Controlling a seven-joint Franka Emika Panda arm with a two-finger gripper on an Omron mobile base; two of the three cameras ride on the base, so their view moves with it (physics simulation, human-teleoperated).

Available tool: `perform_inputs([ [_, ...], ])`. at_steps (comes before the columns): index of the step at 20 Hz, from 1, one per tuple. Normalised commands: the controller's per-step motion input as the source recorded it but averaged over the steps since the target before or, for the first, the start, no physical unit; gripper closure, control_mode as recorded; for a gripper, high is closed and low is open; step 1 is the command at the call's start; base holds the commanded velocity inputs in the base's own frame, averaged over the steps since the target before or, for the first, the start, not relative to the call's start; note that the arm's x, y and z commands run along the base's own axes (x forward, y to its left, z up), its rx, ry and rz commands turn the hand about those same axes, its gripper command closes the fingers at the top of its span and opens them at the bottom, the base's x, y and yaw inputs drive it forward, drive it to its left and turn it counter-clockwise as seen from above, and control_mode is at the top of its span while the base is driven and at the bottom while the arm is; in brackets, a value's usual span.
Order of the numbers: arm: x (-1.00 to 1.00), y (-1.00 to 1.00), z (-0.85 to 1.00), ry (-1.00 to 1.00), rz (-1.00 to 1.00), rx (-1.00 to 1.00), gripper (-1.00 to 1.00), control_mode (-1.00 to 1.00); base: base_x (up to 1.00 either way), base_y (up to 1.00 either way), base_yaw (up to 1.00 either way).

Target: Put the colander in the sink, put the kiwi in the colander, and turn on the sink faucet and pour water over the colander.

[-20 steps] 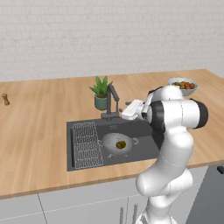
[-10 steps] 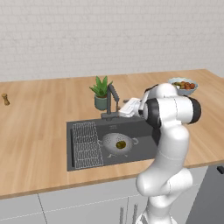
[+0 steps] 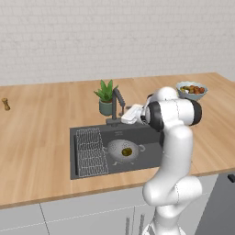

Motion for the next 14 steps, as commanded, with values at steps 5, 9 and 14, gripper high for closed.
perform_inputs([
  [5, 0.33, 0.00, -0.13, 0.00, 0.00, 0.00, -1.00, -1.00, 0.00, 0.00, 0.00],
  [9, 0.33, 0.00, -0.10, 0.00, 0.00, 0.00, -1.00, -1.00, 0.00, 0.00, 0.00],
  [14, 0.33, 0.00, -0.12, 0.00, 0.00, 0.00, -1.00, -1.00, 0.00, 0.00, 0.00],
])
